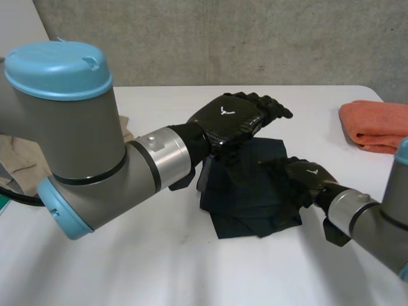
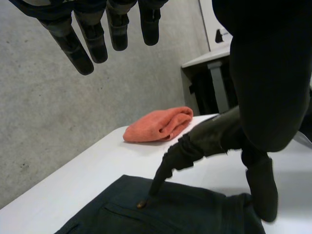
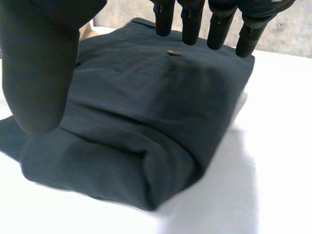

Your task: Fold the laundry.

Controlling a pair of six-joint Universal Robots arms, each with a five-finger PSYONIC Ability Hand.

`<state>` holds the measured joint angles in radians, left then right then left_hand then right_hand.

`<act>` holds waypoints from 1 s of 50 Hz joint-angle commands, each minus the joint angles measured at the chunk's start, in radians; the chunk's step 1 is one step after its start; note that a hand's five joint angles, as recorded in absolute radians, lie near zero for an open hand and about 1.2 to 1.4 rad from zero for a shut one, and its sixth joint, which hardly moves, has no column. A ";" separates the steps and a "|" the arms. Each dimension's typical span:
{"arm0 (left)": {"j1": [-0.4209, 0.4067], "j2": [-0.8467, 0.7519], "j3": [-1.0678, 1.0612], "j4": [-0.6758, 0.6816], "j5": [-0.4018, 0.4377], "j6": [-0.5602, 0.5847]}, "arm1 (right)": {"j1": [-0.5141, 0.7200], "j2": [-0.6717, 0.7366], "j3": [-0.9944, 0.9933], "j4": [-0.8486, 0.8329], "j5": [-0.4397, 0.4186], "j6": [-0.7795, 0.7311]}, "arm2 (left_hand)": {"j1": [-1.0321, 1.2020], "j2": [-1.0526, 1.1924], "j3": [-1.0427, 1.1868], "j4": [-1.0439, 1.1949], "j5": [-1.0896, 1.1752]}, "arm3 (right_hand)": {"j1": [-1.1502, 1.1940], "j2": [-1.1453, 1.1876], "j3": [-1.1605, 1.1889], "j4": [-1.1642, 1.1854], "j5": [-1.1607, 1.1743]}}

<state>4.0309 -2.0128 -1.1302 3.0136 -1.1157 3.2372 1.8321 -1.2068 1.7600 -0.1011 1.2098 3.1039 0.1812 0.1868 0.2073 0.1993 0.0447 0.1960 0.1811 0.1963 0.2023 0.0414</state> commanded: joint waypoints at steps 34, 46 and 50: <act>0.025 0.075 -0.025 0.011 0.005 -0.083 | 0.286 0.257 -0.011 -0.689 0.490 -0.515 | -0.007 -0.012 -0.033 -0.025 -0.045 | 0.183 0.198 0.183 0.177 0.163; 0.037 0.082 -0.025 0.019 0.005 -0.085 | 0.236 0.228 -0.123 -0.701 0.415 -0.386 | -0.007 -0.012 -0.033 -0.025 -0.045 | 1.200 1.215 1.200 1.194 1.180; 0.051 0.089 -0.022 0.019 0.004 -0.086 | 0.182 0.220 -0.235 -0.689 0.395 -0.321 | -0.007 -0.012 -0.033 -0.025 -0.045 | 1.200 1.215 1.200 1.194 1.180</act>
<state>4.0688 -1.9313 -1.1549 3.0320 -1.1108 3.1523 2.0658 -0.9731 1.6334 -0.7975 1.6370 2.7110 0.1812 0.1867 0.2073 0.1993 0.0448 1.0352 1.1617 1.1680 1.1905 0.9412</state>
